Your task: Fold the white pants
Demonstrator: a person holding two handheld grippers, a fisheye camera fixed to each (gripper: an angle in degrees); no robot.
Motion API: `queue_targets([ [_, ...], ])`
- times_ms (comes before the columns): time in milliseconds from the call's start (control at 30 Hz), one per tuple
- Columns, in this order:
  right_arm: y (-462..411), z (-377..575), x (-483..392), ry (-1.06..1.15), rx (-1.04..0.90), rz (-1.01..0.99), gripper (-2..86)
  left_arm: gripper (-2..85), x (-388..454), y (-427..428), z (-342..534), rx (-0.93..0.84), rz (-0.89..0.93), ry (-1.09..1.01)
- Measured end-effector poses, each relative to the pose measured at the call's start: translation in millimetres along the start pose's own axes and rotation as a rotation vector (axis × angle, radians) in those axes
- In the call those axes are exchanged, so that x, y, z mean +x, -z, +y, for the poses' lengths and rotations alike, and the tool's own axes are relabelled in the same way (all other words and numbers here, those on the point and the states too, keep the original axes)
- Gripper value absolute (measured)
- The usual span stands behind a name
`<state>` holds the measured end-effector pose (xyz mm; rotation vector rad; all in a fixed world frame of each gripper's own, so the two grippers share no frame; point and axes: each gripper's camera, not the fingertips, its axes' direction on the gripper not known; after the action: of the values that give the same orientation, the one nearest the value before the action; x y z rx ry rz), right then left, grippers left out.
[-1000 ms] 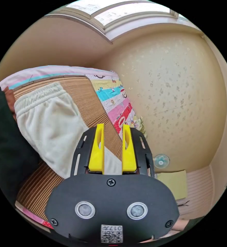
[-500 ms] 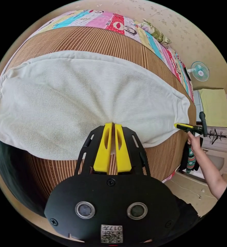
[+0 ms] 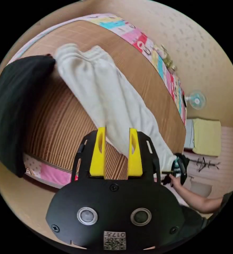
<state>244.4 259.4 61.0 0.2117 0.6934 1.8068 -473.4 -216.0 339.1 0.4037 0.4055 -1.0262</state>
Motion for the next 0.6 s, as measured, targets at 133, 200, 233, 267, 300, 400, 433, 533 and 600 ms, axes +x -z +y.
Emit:
queue_targets([
  [133,17,12,6,0.005,0.032,0.010,0.5,20.6,-56,37,-58,0.134,-0.039,0.218],
  [200,23,22,4,0.023,0.042,0.012,0.5,19.7,-68,31,-88,0.116,-0.066,0.241],
  [233,24,24,4,0.025,0.041,0.016,0.5,15.6,-73,18,-107,0.047,-0.055,0.235],
  [267,25,30,3,0.034,0.036,0.027,0.5,8.4,-77,0,-124,-0.053,0.027,0.211],
  [300,24,36,1,0.045,0.028,0.041,0.5,7.3,-78,-5,-129,-0.084,0.070,0.213],
  [400,21,52,6,0.046,0.012,0.081,0.5,4.4,-82,15,-132,-0.010,0.432,0.122],
  [433,20,55,8,0.039,0.009,0.081,0.5,4.4,-85,28,-123,0.021,0.619,0.046],
  [533,12,66,26,-0.020,-0.013,0.014,0.4,4.5,-114,60,-76,0.102,0.834,-0.006],
  [600,4,72,39,-0.080,-0.028,-0.057,0.3,4.8,-144,71,-43,0.127,0.787,0.061],
])
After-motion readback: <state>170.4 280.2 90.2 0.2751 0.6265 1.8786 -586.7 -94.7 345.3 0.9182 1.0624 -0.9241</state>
